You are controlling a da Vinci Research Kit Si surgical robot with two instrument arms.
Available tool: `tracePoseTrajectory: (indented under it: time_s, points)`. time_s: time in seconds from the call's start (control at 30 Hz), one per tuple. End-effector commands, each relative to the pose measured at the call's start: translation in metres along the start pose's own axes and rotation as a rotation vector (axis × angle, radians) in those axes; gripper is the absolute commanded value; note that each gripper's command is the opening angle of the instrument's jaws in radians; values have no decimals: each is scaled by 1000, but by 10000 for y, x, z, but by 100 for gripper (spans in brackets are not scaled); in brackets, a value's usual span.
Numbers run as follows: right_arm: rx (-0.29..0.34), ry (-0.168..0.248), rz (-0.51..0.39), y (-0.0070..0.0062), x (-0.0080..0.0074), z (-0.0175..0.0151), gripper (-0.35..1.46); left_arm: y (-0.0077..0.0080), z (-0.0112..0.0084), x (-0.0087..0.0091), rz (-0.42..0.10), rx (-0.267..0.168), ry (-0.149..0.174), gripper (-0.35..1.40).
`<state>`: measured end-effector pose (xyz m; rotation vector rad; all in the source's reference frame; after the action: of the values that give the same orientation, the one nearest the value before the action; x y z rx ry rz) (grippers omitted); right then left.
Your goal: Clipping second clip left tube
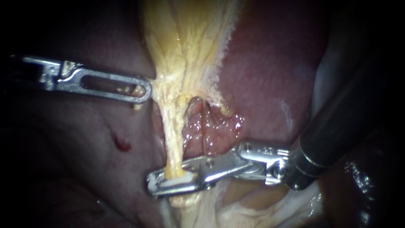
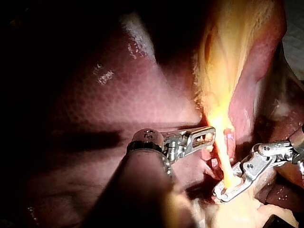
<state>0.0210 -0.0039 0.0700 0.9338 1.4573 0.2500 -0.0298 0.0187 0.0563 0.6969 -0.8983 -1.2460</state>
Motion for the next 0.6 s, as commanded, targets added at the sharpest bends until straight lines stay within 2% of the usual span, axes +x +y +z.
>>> tracePoseTrajectory:
  time_s: [0.03, 0.17, 0.53, 0.6]
  points:
    - [-2, 0, 0, 0, 0, 0, -18, 0, 0, 0, 0, 0, 0, -35]
    - [-1, -1, 0, -1, 0, -1, -35, 0, 0, 0, 0, 0, 0, -35]
    - [-2, -7, -5, -2, -1, -3, -35, 0, 0, 0, 0, 0, 0, -35]
    - [-3, -22, -5, -2, -3, -2, -35, 1, 0, 0, 0, 0, 0, -35]
